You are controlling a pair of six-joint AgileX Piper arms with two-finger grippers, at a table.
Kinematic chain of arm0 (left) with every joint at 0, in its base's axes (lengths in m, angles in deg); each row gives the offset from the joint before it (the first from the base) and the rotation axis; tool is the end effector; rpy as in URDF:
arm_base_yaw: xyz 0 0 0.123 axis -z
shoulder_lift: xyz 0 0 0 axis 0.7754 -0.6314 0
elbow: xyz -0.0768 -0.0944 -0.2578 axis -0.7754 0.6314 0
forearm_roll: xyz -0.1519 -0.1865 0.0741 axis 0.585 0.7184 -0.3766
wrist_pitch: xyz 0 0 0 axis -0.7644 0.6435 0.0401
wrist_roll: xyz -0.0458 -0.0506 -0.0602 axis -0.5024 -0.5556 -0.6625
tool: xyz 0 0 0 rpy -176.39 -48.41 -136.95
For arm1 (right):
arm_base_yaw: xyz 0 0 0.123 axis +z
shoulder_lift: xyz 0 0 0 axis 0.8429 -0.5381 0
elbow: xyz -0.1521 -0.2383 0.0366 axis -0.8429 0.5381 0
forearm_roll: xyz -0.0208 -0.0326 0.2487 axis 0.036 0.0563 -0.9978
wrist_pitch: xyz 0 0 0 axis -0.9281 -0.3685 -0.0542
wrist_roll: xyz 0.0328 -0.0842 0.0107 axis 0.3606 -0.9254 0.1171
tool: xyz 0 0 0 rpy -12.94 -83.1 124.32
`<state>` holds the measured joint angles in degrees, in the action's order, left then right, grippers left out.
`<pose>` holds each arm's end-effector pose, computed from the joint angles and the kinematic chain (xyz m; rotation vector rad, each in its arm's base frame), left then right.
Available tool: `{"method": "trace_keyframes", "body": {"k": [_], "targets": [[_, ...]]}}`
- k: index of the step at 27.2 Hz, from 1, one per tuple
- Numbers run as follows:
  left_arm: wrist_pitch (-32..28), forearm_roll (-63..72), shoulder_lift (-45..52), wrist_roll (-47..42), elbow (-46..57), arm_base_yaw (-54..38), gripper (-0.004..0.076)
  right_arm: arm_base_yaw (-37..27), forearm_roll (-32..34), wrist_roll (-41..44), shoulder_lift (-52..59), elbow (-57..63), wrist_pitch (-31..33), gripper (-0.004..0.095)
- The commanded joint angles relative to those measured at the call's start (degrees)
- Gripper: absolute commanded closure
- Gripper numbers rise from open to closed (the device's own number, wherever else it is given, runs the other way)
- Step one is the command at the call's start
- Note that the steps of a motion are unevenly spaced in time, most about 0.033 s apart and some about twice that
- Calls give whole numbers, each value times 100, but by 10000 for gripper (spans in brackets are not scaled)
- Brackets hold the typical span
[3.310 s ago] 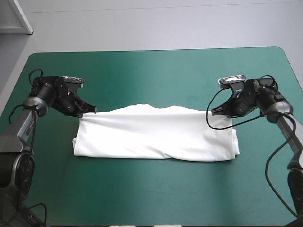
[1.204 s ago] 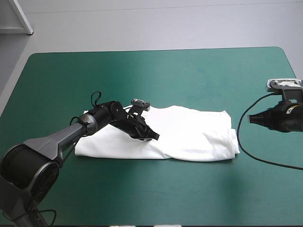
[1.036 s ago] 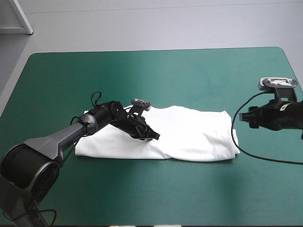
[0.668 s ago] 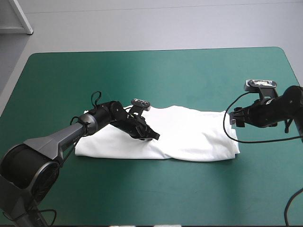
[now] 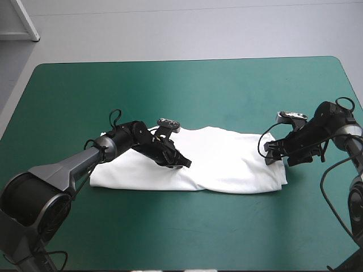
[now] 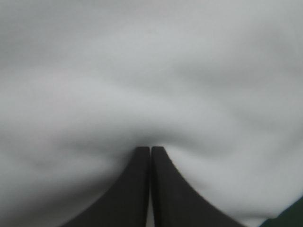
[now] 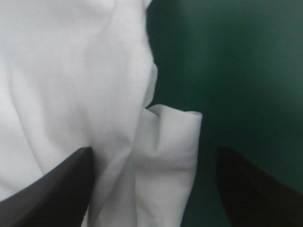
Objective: Fold the cloth
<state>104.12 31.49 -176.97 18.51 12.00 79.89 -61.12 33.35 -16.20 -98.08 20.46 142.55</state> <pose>0.3055 -0.2075 0.1984 0.7453 2.6716 -0.6576 0.3222 0.0079 0.2269 -0.1209 2.9792 0.4640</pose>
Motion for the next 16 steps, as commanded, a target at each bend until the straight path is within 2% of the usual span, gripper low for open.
{"method": "trace_keyframes", "body": {"k": [1,2,7,8,16], "targets": [[29,10,23,-15,-31,91,705,-17,-119,-92,0,-153,158,393],[29,10,23,-15,-31,91,705,-17,-131,-131,-25,-153,218,453],[6,10,23,-15,-31,91,705,105,-155,-511,-74,-24,295,874],[6,10,23,-15,-31,91,705,155,-146,-540,-74,38,255,920],[-3,10,23,-15,-31,91,705,311,-164,-595,123,36,208,919]]}}
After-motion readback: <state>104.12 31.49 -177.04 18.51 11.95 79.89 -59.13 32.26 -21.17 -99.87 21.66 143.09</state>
